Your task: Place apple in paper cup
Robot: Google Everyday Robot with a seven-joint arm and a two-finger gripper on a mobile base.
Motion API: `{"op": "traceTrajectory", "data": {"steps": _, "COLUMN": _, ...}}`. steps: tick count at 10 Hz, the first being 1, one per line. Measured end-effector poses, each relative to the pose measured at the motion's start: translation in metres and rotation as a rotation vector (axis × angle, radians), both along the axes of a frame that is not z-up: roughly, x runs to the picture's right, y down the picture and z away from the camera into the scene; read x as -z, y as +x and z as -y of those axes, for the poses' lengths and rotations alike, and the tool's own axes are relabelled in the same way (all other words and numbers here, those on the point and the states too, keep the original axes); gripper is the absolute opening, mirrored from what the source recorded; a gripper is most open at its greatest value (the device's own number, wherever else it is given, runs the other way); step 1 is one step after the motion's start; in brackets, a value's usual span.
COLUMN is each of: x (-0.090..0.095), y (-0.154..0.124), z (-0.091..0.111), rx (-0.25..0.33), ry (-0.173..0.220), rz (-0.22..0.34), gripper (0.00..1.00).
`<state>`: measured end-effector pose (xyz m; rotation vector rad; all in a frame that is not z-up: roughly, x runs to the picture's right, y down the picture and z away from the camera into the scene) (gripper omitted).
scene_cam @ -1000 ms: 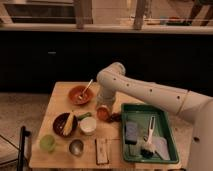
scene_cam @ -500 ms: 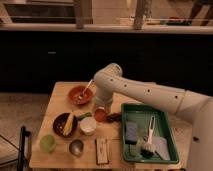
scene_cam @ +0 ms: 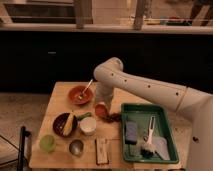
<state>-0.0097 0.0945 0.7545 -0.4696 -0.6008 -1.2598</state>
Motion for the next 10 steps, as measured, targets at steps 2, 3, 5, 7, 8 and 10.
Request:
{"op": "traceTrajectory", "data": {"steps": 2, "x": 0.014, "y": -0.018, "z": 0.000, "rx": 0.021, "ry": -0.013, "rz": 0.021, "gripper": 0.01}}
{"op": "traceTrajectory", "data": {"steps": 3, "x": 0.023, "y": -0.031, "z": -0.002, "rx": 0.038, "ry": -0.024, "rz": 0.040, "gripper": 0.01}}
{"op": "traceTrajectory", "data": {"steps": 5, "x": 0.033, "y": -0.047, "z": -0.005, "rx": 0.066, "ry": -0.042, "rz": 0.071, "gripper": 0.01}}
{"op": "traceTrajectory", "data": {"steps": 7, "x": 0.041, "y": -0.062, "z": -0.009, "rx": 0.101, "ry": -0.065, "rz": 0.110, "gripper": 0.01}}
{"op": "traceTrajectory", "data": {"steps": 8, "x": 0.044, "y": -0.072, "z": -0.013, "rx": 0.126, "ry": -0.085, "rz": 0.134, "gripper": 0.03}}
{"op": "traceTrajectory", "data": {"steps": 10, "x": 0.045, "y": -0.075, "z": -0.021, "rx": 0.162, "ry": -0.137, "rz": 0.160, "gripper": 0.20}}
